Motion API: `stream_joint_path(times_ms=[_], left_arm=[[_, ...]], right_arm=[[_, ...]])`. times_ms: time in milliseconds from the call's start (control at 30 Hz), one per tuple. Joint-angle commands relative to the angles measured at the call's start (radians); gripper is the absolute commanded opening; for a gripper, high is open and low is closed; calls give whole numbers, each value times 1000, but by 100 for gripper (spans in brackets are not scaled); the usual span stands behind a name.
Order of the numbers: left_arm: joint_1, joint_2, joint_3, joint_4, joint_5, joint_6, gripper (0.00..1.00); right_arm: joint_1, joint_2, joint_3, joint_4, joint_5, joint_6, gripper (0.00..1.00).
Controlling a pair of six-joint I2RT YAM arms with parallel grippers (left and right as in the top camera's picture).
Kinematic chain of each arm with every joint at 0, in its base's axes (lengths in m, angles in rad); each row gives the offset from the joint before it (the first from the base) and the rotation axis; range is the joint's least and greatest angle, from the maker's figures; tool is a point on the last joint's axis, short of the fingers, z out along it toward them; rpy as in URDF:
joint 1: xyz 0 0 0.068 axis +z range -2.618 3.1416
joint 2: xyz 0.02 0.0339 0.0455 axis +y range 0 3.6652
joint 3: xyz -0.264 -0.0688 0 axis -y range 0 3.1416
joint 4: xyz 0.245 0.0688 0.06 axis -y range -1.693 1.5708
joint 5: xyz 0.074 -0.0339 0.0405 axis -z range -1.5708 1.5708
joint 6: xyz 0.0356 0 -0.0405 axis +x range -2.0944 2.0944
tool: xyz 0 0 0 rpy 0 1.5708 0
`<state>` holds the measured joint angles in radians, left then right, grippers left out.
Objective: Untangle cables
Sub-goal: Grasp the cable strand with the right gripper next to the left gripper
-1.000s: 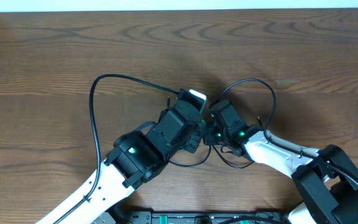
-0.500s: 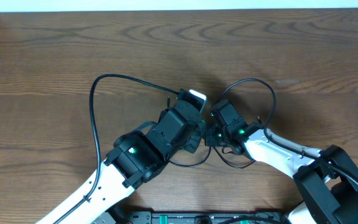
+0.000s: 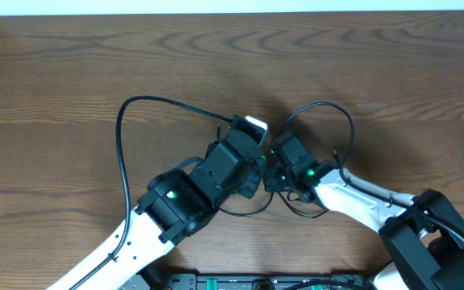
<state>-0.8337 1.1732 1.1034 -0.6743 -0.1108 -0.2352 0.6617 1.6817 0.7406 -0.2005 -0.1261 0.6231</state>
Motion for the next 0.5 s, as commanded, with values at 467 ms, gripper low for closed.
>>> stream_joint_path(times_ms=[467], left_arm=[[3, -11, 2, -3, -5, 2, 54]], right_arm=[[34, 117, -107, -69, 23, 0, 1]])
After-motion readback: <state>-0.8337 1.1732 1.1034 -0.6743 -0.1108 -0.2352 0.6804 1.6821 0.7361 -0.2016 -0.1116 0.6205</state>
